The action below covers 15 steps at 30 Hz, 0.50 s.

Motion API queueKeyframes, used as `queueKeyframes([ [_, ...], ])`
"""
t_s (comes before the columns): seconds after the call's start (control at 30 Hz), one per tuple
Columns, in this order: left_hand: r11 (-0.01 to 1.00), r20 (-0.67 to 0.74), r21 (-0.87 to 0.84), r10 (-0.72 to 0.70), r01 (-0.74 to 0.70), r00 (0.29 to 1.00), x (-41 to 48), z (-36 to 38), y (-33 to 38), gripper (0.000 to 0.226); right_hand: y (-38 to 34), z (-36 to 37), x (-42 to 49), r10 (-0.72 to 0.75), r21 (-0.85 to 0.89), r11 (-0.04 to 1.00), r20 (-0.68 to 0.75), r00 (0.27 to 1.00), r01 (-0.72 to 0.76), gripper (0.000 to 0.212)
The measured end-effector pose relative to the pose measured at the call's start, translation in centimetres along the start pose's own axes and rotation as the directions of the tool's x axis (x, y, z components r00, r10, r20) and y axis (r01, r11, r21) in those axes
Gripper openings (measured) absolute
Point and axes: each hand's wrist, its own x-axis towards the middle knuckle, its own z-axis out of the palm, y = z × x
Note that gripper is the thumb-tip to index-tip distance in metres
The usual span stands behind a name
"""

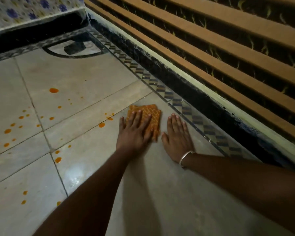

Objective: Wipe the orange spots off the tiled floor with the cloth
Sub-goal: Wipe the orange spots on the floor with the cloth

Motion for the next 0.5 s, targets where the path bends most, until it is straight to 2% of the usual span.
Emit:
queueKeyframes([
  [0.17, 0.965, -0.065, -0.086, -0.252, 0.246, 0.965, -1.2, 0.3, -2.1, 0.07, -0.1, 0.1, 0.1, -0.001, -0.028, 1.0, -0.013, 1.0, 0.0, 0.07],
  [0.23, 0.95, -0.051, -0.116, -0.299, 0.291, 0.953, -3.4, 0.7, -0.7, 0.071, -0.2, 0.1, 0.2, -0.019, -0.03, 0.999, -0.012, 1.0, 0.018, 0.068],
  [0.3, 0.972, -0.03, -0.094, -0.217, 0.213, 0.976, -4.7, 1.0, 1.4, 0.073, -0.3, 0.0, 0.2, -0.035, -0.029, 0.999, -0.014, 0.999, 0.035, 0.069],
  [0.4, 0.999, -0.009, -0.043, -0.014, 0.013, 1.0, -2.7, 0.8, 3.4, 0.077, -0.3, -0.1, 0.1, -0.025, -0.033, 0.999, -0.029, 0.999, 0.024, 0.073],
  [0.5, 0.997, -0.004, 0.034, 0.069, -0.069, 0.998, 1.6, 0.4, 2.5, 0.071, -0.2, 0.3, 0.3, 0.019, -0.039, 0.999, -0.037, 0.999, -0.02, 0.069],
])
